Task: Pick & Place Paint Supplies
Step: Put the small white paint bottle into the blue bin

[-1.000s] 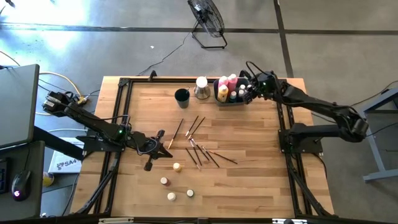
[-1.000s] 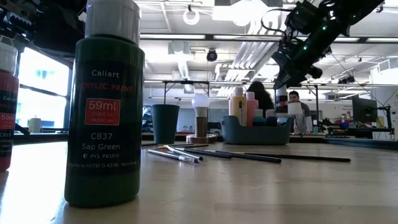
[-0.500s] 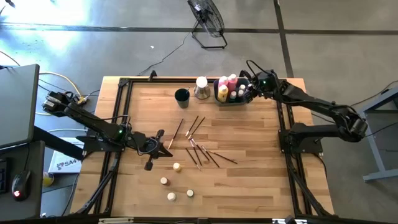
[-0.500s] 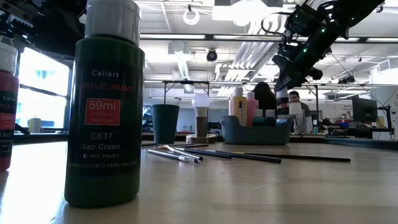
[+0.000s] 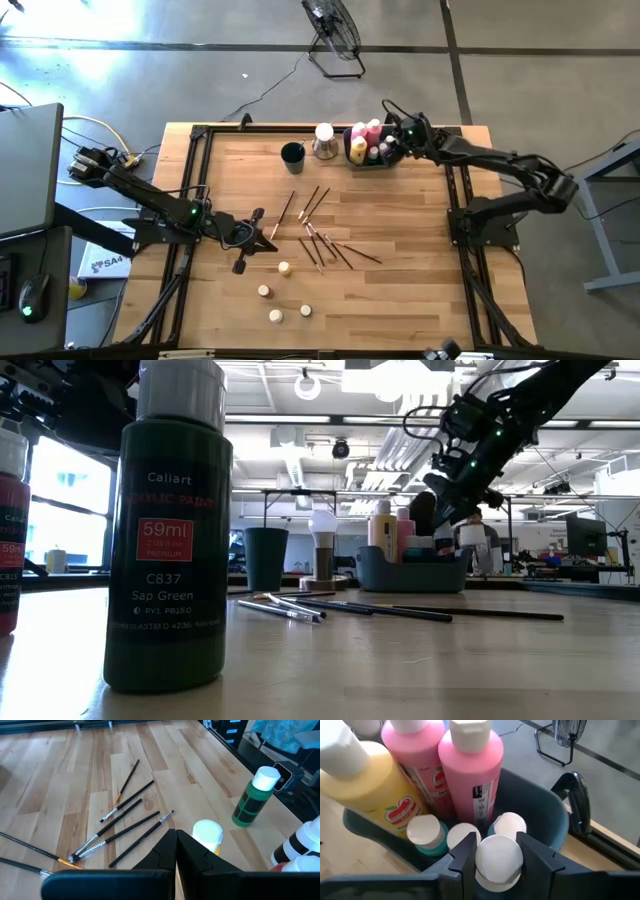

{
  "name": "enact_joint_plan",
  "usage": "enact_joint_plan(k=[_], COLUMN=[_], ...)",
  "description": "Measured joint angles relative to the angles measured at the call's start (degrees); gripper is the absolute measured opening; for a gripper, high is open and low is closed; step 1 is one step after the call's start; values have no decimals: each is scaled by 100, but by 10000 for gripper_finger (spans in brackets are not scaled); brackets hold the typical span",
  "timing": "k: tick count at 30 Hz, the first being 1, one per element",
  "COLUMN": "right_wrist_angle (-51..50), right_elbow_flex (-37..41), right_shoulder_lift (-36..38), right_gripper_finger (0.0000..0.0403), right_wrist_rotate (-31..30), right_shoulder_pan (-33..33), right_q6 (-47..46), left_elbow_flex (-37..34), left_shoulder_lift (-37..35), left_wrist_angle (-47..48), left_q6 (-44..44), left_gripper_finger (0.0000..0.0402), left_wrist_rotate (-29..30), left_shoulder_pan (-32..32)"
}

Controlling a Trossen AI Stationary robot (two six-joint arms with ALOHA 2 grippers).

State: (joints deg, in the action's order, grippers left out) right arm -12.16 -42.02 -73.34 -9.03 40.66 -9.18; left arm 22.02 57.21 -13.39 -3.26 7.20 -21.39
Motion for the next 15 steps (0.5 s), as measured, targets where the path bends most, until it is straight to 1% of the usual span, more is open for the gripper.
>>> enact_joint_plan(k=[6,11,15], right_wrist_angle=[39,46,-55], right_elbow_flex=[0,-4,-9], right_shoulder_lift=[-250,-293,-293], right_gripper_finger=[120,116,140], right_wrist_rotate=[0,35,37], right_shoulder_pan=[0,0,0], right_q6=[-1,56,47], left_elbow_flex=[0,0,0], left_shoulder_lift=[0,0,0], left_wrist_angle=[2,2,2], left_q6=[-1,-20,-20], left_gripper_finger=[6,6,6], left_wrist_rotate=[0,-2,-2], left_shoulder_pan=[0,0,0])
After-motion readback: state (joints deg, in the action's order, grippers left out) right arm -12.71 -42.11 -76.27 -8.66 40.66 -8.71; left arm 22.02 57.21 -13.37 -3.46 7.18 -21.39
